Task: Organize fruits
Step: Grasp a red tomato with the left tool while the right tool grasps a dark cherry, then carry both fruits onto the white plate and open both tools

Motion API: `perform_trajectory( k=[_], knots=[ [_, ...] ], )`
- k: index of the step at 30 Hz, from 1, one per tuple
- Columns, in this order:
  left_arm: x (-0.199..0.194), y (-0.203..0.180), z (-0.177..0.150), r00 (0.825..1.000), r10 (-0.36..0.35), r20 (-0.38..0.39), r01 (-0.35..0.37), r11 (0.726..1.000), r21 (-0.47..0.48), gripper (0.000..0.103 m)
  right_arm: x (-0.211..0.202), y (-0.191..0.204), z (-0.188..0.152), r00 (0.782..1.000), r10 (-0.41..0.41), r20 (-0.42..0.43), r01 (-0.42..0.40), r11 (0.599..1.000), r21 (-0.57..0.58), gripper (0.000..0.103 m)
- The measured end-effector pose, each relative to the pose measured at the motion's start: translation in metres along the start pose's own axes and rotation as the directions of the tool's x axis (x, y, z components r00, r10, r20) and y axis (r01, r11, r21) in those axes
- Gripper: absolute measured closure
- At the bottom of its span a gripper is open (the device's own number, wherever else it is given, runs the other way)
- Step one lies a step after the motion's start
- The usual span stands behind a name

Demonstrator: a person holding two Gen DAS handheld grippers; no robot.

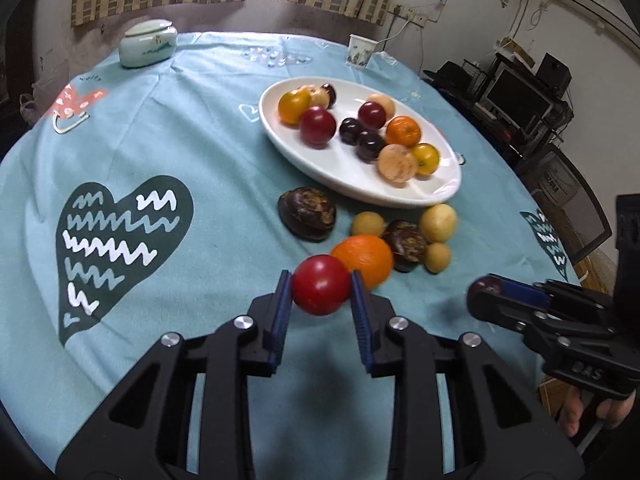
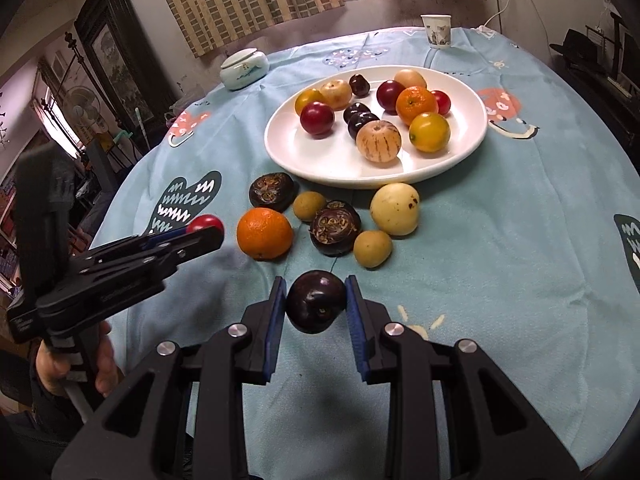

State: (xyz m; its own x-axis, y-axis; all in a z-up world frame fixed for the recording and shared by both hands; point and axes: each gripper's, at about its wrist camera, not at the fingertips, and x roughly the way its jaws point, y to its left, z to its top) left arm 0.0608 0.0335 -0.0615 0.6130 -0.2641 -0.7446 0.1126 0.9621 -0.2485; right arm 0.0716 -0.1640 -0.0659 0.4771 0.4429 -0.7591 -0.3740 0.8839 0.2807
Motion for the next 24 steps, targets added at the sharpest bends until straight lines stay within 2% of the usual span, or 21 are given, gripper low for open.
perform_trajectory(
  k=[6, 15, 24],
  knots=[
    [-0.017, -0.019, -0.002, 1.000, -0.015, 0.011, 0.015, 0.999, 0.050, 0.074, -0.004, 0.001, -0.004, 1.000, 0.013, 0.010, -0.013, 1.000, -0.001, 0.073],
    [-0.010, -0.029, 0.002, 1.000, -0.027, -0.012, 0.027, 0.997, 0.066, 0.074, -0.008, -0.010, -0.007, 1.000, 0.023, 0.019, -0.023, 1.000, 0.013, 0.073],
    [0.007, -0.035, 0.042, 1.000, -0.010, -0.014, 0.012, 0.993, 0.114, 0.074, -0.006, -0.023, 0.017, 0.999, 0.016, 0.031, -0.016, 1.000, 0.011, 0.073]
  ],
)
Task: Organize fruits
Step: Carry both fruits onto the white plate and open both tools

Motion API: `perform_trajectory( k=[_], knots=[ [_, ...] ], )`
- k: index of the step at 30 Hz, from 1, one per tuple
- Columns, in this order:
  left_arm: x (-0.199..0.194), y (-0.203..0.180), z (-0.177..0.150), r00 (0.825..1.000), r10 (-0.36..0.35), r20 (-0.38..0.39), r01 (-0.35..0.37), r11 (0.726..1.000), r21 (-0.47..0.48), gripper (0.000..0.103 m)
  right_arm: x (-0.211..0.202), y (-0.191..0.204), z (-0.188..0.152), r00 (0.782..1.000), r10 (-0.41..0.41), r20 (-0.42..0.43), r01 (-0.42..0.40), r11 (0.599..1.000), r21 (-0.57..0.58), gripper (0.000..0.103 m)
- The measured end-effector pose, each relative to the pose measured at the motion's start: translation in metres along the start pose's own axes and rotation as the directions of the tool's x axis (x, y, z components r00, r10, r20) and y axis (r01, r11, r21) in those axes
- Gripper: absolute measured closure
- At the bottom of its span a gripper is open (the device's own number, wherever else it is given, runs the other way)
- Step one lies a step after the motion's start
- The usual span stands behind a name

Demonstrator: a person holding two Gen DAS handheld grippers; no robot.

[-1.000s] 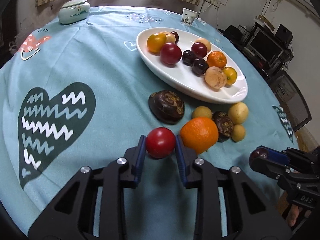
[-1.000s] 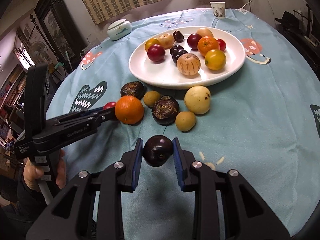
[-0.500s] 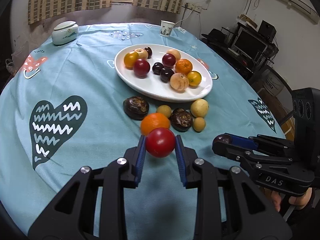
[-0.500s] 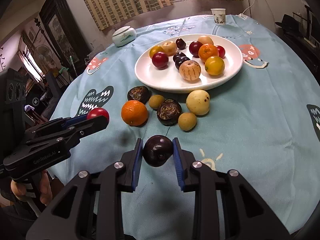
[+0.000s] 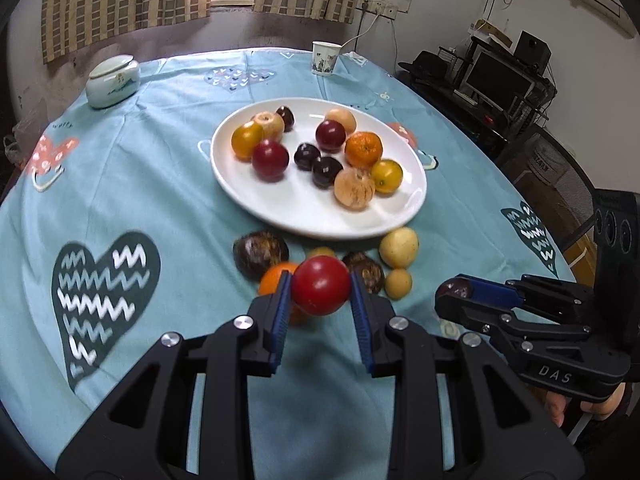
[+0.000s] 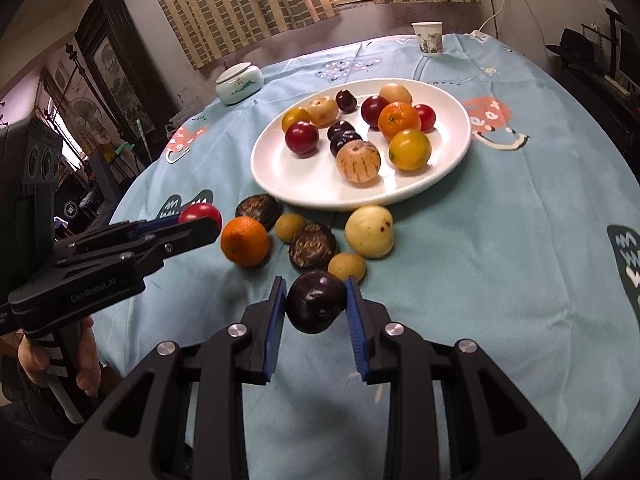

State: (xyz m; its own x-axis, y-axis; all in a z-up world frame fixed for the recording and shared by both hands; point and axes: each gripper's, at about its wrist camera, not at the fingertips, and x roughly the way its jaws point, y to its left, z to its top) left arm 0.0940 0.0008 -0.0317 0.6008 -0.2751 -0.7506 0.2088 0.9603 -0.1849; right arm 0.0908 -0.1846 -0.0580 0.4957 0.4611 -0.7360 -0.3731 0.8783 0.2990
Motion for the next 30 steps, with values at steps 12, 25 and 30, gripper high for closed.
perform_trajectory(
  k=[12, 25, 30],
  knots=[
    [0.069, 0.020, 0.120, 0.997, 0.074, -0.028, -0.073, 0.997, 0.021, 0.073, 0.029, -0.023, 0.103, 0.997, -0.075, 0.013, 0.076, 0.995, -0.069, 0.073],
    [0.138, 0.030, 0.155, 0.991, 0.068, -0.114, -0.068, 0.998, -0.002, 0.073, 0.069, -0.079, 0.147, 0.981, -0.195, 0.009, 0.195, 0.981, 0.005, 0.073],
    [0.149, 0.031, 0.156, 0.988, 0.081, -0.128, -0.081, 0.997, 0.005, 0.073, 0.072, -0.084, 0.147, 0.980, -0.198, 0.005, 0.198, 0.980, 0.010, 0.073]
  ],
)
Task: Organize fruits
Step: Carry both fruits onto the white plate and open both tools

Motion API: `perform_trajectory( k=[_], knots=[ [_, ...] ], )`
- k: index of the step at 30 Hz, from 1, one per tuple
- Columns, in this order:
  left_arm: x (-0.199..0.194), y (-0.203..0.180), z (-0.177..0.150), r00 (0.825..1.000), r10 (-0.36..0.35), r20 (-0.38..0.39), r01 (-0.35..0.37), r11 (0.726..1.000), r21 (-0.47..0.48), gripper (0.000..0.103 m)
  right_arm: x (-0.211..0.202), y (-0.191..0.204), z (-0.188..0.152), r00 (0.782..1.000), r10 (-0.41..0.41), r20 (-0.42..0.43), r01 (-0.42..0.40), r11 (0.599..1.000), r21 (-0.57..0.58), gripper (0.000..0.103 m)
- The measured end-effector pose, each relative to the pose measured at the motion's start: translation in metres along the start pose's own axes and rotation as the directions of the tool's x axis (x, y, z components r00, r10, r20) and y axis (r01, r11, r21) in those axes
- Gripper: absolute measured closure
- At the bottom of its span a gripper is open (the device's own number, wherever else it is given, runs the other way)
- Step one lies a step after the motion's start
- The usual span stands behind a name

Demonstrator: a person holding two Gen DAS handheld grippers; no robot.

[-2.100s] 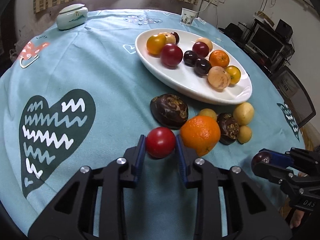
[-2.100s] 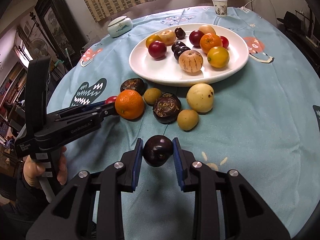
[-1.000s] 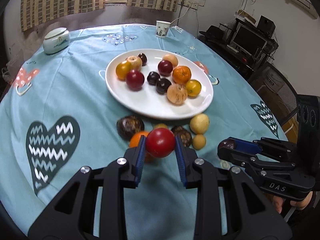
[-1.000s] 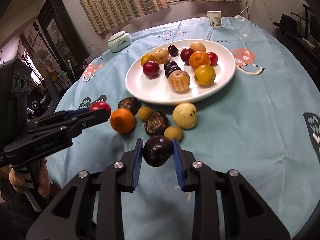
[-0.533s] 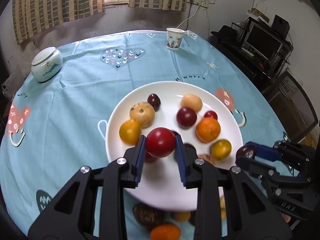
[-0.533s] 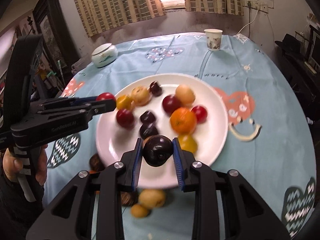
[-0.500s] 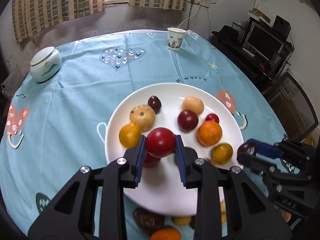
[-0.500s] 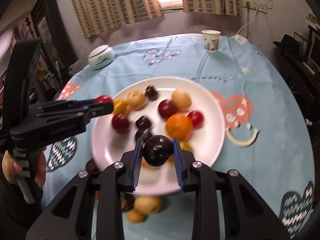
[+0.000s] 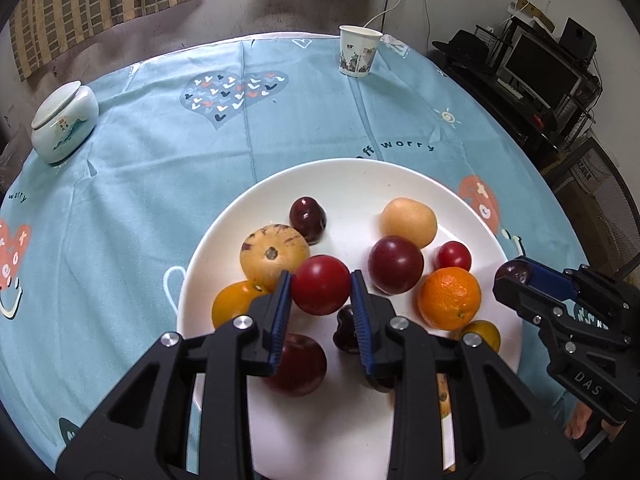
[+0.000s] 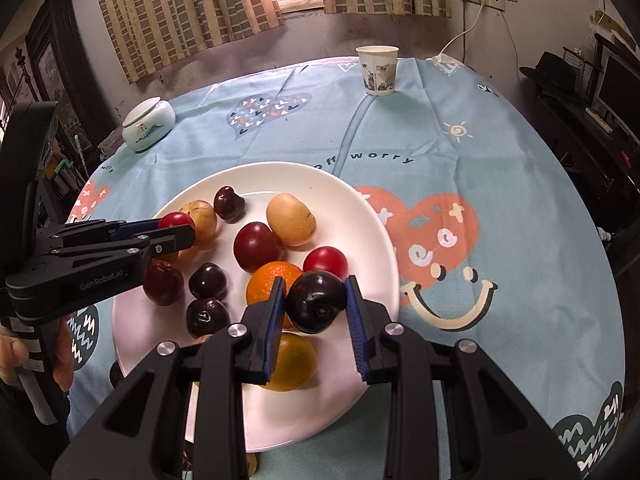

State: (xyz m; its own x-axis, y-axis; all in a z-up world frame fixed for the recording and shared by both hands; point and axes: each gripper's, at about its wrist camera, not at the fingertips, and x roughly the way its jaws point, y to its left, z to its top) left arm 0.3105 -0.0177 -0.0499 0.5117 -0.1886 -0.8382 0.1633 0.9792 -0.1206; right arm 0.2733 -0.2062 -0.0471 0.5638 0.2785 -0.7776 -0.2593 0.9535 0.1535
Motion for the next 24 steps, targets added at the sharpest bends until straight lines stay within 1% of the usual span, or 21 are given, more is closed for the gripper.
perform_trajectory(
  k=[6, 8, 9, 10, 11, 12, 14, 17, 18, 24],
  knots=[
    [0.004, -0.002, 0.001, 1.000, 0.022, -0.002, -0.022, 1.000, 0.010, 0.071, 0.006, -0.003, -0.001, 1.000, -0.001, -0.012, 0.001, 1.000, 0.007, 0.073],
    [0.000, -0.003, 0.002, 0.999, 0.035, 0.010, -0.035, 0.999, 0.016, 0.058, 0.010, -0.003, -0.001, 1.000, 0.002, -0.025, -0.002, 1.000, 0.010, 0.072],
    [-0.005, -0.004, 0.001, 0.999, 0.039, 0.023, -0.040, 0.999, 0.014, 0.048, 0.012, -0.003, -0.001, 0.999, 0.005, -0.033, -0.005, 1.000, 0.014, 0.070],
    [-0.010, -0.004, 0.001, 0.999, 0.041, 0.035, -0.041, 0.999, 0.012, 0.046, 0.013, -0.003, -0.002, 1.000, 0.004, -0.028, -0.004, 1.000, 0.023, 0.064],
    [-0.017, -0.004, -0.001, 0.998, 0.042, 0.046, -0.043, 0.999, 0.011, 0.046, 0.012, -0.004, -0.002, 1.000, -0.010, -0.018, 0.011, 1.000, 0.029, 0.043],
    [-0.023, -0.004, -0.002, 0.998, 0.041, 0.055, -0.041, 0.999, 0.010, 0.045, 0.011, -0.003, -0.003, 1.000, -0.016, -0.005, 0.016, 0.999, 0.029, 0.040],
    [-0.037, -0.006, -0.006, 0.997, 0.037, 0.074, -0.038, 0.999, 0.008, 0.043, 0.011, -0.002, -0.003, 1.000, -0.020, -0.002, 0.020, 1.000, 0.019, 0.040],
    [-0.063, -0.011, -0.019, 0.993, 0.050, 0.109, -0.052, 0.999, 0.012, 0.038, 0.005, 0.003, -0.004, 1.000, -0.003, -0.006, 0.003, 1.000, 0.014, 0.040],
    [-0.069, -0.013, -0.023, 0.992, 0.049, 0.116, -0.051, 0.999, 0.016, 0.035, 0.001, 0.006, -0.005, 1.000, -0.002, -0.002, 0.002, 1.000, 0.004, 0.040],
    [-0.099, -0.026, -0.053, 0.989, 0.052, 0.142, -0.059, 0.997, 0.041, 0.035, -0.030, 0.026, -0.019, 0.999, -0.007, 0.032, 0.008, 0.999, -0.049, 0.039]
  ],
)
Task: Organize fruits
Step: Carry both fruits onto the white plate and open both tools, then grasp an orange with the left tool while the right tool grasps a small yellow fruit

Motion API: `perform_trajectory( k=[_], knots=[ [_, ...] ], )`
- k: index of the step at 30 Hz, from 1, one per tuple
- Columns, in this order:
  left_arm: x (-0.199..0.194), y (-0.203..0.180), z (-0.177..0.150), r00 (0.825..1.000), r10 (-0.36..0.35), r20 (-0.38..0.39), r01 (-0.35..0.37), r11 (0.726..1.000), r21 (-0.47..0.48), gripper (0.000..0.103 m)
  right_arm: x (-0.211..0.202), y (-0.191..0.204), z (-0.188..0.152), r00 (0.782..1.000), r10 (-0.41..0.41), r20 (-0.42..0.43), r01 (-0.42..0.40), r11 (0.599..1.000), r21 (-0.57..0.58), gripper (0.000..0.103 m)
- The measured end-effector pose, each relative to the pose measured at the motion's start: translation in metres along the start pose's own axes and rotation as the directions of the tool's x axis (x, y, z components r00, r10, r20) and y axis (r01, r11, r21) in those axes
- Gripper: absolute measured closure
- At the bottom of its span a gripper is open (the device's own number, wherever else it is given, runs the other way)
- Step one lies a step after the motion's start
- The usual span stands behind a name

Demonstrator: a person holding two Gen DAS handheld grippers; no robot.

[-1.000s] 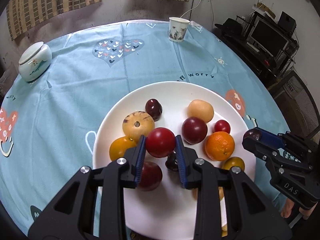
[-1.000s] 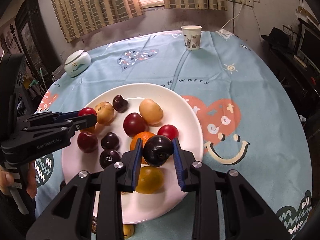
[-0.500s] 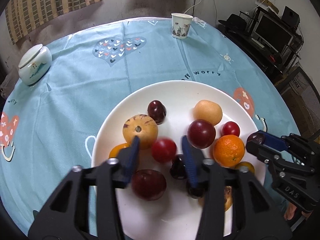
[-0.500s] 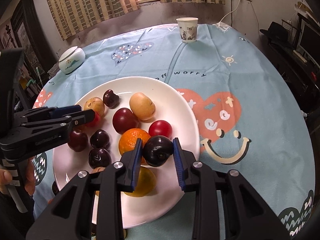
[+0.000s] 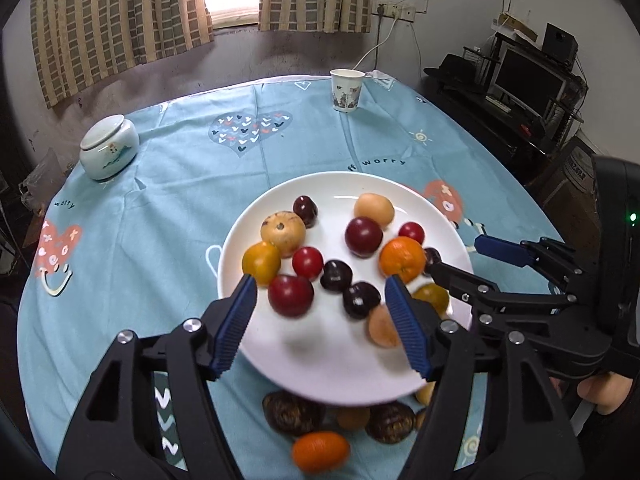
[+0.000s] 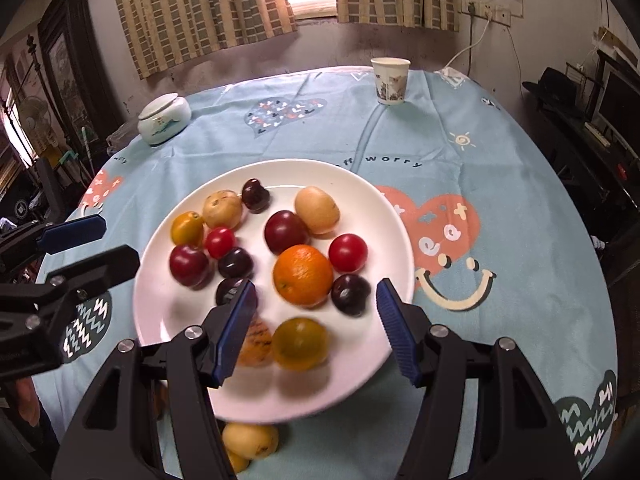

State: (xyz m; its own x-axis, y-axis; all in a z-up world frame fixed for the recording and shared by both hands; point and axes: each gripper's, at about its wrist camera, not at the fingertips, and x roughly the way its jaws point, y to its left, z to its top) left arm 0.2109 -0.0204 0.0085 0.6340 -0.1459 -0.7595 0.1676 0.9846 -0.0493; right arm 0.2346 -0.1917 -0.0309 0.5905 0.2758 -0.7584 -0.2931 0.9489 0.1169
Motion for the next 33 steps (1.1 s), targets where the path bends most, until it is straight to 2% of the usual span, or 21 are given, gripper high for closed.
perform_trajectory(
  k=[2, 4, 5, 12, 15, 21, 22, 23, 27, 29, 30, 31, 33],
  knots=[
    [-0.010, -0.003, -0.012, 1.000, -0.016, 0.003, 0.016, 1.000, -0.003, 0.034, -0.013, 0.004, -0.011, 1.000, 0.004, 0.012, -0.003, 1.000, -0.001, 0.039],
    [-0.019, -0.002, -0.026, 0.999, -0.034, 0.009, 0.034, 0.999, -0.015, 0.019, -0.027, 0.007, -0.025, 1.000, 0.010, 0.020, -0.010, 1.000, 0.008, 0.039],
    [-0.023, 0.000, -0.033, 0.999, -0.037, 0.016, 0.038, 0.999, -0.025, 0.017, -0.033, 0.007, -0.033, 1.000, 0.012, 0.021, -0.013, 1.000, 0.014, 0.039],
    [-0.037, 0.029, -0.106, 1.000, 0.011, 0.002, -0.010, 0.991, -0.136, 0.017, -0.051, 0.005, -0.093, 1.000, 0.016, -0.019, -0.014, 0.997, 0.075, 0.039],
    [-0.037, 0.040, -0.133, 1.000, 0.015, -0.024, -0.019, 0.984, -0.179, 0.015, -0.049, 0.013, -0.115, 0.998, 0.050, -0.039, -0.046, 0.995, 0.087, 0.039],
    [-0.034, 0.050, -0.164, 0.997, 0.013, -0.071, -0.027, 0.980, -0.198, 0.014, -0.035, 0.053, -0.136, 0.991, 0.114, -0.076, -0.114, 0.993, 0.001, 0.039],
    [-0.035, 0.052, -0.167, 0.997, 0.015, -0.073, -0.029, 0.980, -0.198, 0.014, -0.032, 0.057, -0.135, 0.991, 0.114, -0.076, -0.115, 0.993, -0.008, 0.041],
    [-0.035, 0.052, -0.169, 0.997, 0.016, -0.074, -0.030, 0.980, -0.199, 0.014, -0.030, 0.059, -0.135, 0.992, 0.105, -0.073, -0.107, 0.994, -0.017, 0.047],
    [-0.039, 0.056, -0.174, 0.997, 0.006, -0.072, -0.021, 0.978, -0.208, 0.014, -0.018, 0.064, -0.128, 0.995, 0.064, -0.071, -0.068, 0.997, -0.045, 0.052],
    [-0.040, 0.056, -0.173, 0.997, 0.000, -0.071, -0.015, 0.978, -0.209, 0.014, -0.007, 0.064, -0.127, 0.994, 0.054, -0.093, -0.059, 0.997, -0.053, 0.065],
    [-0.040, 0.055, -0.173, 0.998, -0.004, -0.069, -0.010, 0.978, -0.208, 0.014, -0.003, 0.063, -0.128, 0.994, 0.051, -0.099, -0.057, 0.997, -0.056, 0.075],
    [-0.040, 0.054, -0.172, 0.998, -0.007, -0.067, -0.007, 0.979, -0.206, 0.014, -0.002, 0.062, -0.128, 0.995, 0.035, -0.089, -0.041, 0.997, -0.060, 0.077],
    [-0.039, 0.050, -0.168, 0.998, -0.007, -0.066, -0.006, 0.980, -0.198, 0.014, -0.006, 0.060, -0.130, 0.993, 0.070, -0.095, -0.074, 0.996, -0.039, 0.077]
  ],
)
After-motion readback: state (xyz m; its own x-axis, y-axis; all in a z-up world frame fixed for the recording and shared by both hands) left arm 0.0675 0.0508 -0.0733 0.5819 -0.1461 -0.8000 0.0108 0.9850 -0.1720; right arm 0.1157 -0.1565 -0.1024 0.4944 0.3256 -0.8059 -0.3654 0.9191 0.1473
